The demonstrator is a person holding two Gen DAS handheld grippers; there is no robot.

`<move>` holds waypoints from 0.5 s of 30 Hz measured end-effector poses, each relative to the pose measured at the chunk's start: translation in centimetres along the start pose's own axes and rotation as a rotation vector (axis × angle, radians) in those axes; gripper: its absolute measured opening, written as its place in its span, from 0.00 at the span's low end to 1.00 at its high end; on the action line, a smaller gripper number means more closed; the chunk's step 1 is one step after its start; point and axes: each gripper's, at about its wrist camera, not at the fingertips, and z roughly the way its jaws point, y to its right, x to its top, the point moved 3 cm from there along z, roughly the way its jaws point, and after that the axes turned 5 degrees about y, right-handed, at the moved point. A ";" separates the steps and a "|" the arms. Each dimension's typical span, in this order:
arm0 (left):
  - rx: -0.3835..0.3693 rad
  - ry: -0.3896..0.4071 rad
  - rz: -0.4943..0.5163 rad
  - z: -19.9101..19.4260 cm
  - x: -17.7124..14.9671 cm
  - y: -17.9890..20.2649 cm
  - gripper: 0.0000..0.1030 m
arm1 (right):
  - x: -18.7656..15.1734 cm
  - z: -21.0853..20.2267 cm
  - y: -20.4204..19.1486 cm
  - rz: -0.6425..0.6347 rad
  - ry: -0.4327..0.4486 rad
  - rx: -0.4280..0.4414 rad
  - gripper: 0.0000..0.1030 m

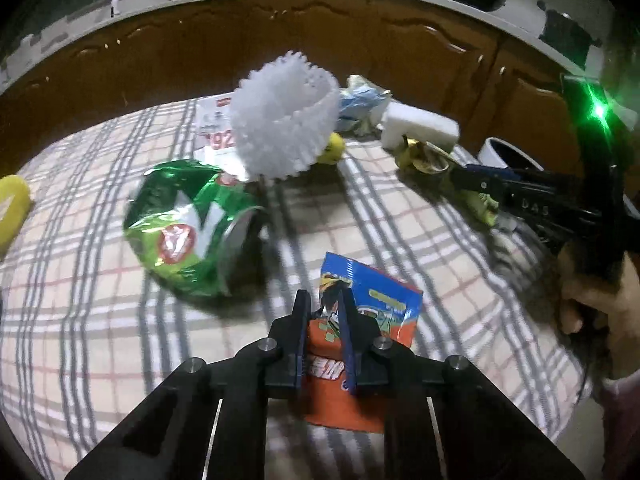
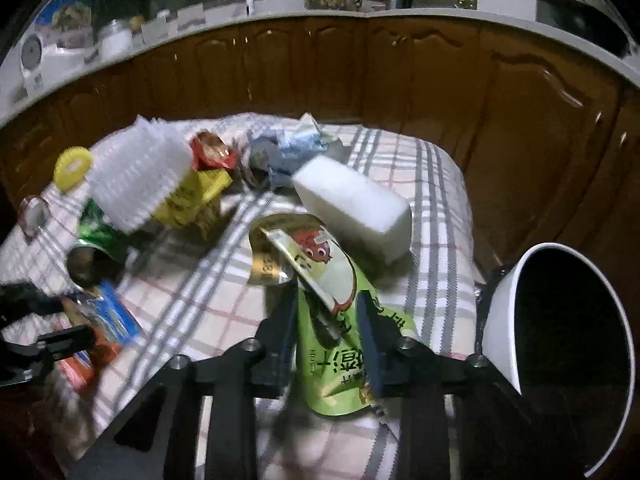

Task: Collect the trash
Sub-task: 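Grasp the orange snack wrapper with the left tool while the right tool grasps the green pouch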

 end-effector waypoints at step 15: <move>-0.116 0.062 0.055 -1.7 1.2 3.0 0.03 | -1.6 -7.4 2.7 0.259 0.118 0.065 0.07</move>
